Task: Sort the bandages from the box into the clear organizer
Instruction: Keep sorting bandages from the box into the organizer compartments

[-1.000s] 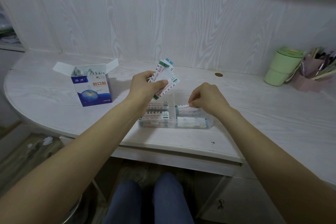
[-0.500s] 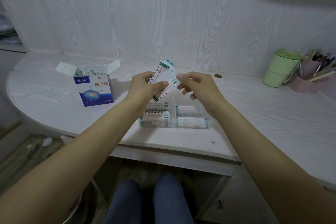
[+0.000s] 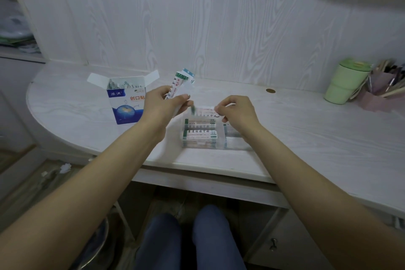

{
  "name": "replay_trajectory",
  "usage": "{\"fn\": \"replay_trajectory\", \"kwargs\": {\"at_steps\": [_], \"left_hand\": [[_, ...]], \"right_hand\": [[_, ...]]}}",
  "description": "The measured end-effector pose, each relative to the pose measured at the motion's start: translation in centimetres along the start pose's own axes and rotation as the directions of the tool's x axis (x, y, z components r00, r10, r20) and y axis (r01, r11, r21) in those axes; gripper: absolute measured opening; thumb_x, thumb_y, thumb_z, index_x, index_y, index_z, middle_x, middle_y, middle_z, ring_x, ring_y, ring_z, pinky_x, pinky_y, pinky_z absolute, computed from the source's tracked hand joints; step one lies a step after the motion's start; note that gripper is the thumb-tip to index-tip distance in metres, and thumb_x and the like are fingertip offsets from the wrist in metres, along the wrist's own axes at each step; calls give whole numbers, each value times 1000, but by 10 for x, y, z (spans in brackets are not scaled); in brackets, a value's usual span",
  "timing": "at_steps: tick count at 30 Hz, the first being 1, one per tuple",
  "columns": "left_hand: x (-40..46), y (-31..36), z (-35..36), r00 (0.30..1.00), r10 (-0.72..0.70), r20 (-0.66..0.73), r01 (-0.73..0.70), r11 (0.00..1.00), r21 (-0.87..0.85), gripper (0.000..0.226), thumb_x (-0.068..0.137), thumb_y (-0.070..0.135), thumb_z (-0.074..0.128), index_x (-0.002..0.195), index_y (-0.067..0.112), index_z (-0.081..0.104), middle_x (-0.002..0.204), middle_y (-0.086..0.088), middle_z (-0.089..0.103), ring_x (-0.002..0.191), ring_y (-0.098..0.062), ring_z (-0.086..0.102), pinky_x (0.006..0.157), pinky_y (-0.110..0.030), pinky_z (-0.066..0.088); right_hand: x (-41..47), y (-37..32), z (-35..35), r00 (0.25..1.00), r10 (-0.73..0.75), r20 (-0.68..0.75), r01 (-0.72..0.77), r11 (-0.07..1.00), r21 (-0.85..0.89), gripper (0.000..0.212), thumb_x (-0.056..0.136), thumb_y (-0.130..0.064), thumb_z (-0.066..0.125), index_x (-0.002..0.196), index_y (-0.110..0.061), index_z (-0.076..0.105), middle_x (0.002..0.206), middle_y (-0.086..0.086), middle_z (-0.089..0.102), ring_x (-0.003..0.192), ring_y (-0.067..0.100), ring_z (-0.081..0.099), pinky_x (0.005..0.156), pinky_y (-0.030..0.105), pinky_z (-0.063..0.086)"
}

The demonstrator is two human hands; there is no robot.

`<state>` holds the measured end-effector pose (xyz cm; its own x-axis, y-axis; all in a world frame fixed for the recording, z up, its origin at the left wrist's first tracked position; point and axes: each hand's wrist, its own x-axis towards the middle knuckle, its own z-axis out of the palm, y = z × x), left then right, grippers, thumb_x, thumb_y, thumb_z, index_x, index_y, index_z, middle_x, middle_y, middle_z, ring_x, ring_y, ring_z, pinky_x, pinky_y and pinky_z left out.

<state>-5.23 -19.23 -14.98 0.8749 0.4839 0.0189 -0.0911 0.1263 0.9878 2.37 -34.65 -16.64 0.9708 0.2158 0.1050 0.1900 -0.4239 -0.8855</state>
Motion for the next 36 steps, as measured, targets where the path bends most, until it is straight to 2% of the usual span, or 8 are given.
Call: {"fn": "replay_trajectory", "kwargs": {"at_steps": [3,11,16,20,22,26,30,36], "left_hand": [[-3,1,0,1000,0,14,1,999,-39,19,85,-4,63,103,0,59,93,-11,65,72,-18,69,76,-25,58],[0,4,-2,1000,1,23,1,999,-51,16,85,-4,63,98,5,60,99,-13,65,74,-18,69,76,-25,58],[3,1,-5,998,-52,47,55,996,-64,30,85,-4,64,113,-1,56,105,-16,66,73,-17,72,68,-24,59],[1,-1,-4,996,-53,74,58,996,-63,36,84,-6,64,118,-4,54,109,-19,65,75,-20,73,66,-24,59],[0,-1,-3,995,-48,89,53,997,-52,36,83,-6,65,117,-3,54,110,-18,64,76,-21,73,66,-23,59],[-2,-2,-1,990,-42,134,44,999,-10,34,81,-3,68,113,1,57,109,-16,65,80,-23,73,70,-26,59],[-7,1,6,980,-33,196,36,999,-12,28,86,13,66,111,6,59,99,-12,70,76,-24,73,63,-25,59],[-5,2,1,990,-61,130,66,997,-28,19,95,17,56,109,4,60,96,-8,67,73,-27,73,59,-26,59]], "right_hand": [[3,3,8,1000,15,1,-15,993,-121,14,84,-17,67,71,-20,62,83,1,67,68,16,58,69,28,49],[3,0,19,998,-57,8,54,889,-456,5,85,-22,65,81,-21,66,83,-3,68,63,15,56,59,28,47],[6,-2,22,995,-93,25,90,804,-588,8,82,-25,71,75,-25,68,92,-2,64,101,22,56,65,30,44],[8,-2,20,995,-81,55,98,778,-621,16,83,-31,72,95,-20,73,106,3,64,107,25,55,73,33,49],[7,-6,16,990,-138,18,125,826,-550,18,87,-30,67,99,-18,71,110,5,63,107,24,57,78,34,49],[-5,-27,5,988,-153,-15,153,988,22,29,92,-36,59,91,-10,72,84,2,69,67,10,58,60,21,44],[-11,-29,5,984,-168,67,152,969,194,4,83,-14,71,84,-10,70,66,-3,63,48,1,49,45,9,35],[-5,-26,3,998,-47,42,19,862,507,10,84,3,66,78,-5,66,68,6,62,59,10,62,60,16,52]]}}
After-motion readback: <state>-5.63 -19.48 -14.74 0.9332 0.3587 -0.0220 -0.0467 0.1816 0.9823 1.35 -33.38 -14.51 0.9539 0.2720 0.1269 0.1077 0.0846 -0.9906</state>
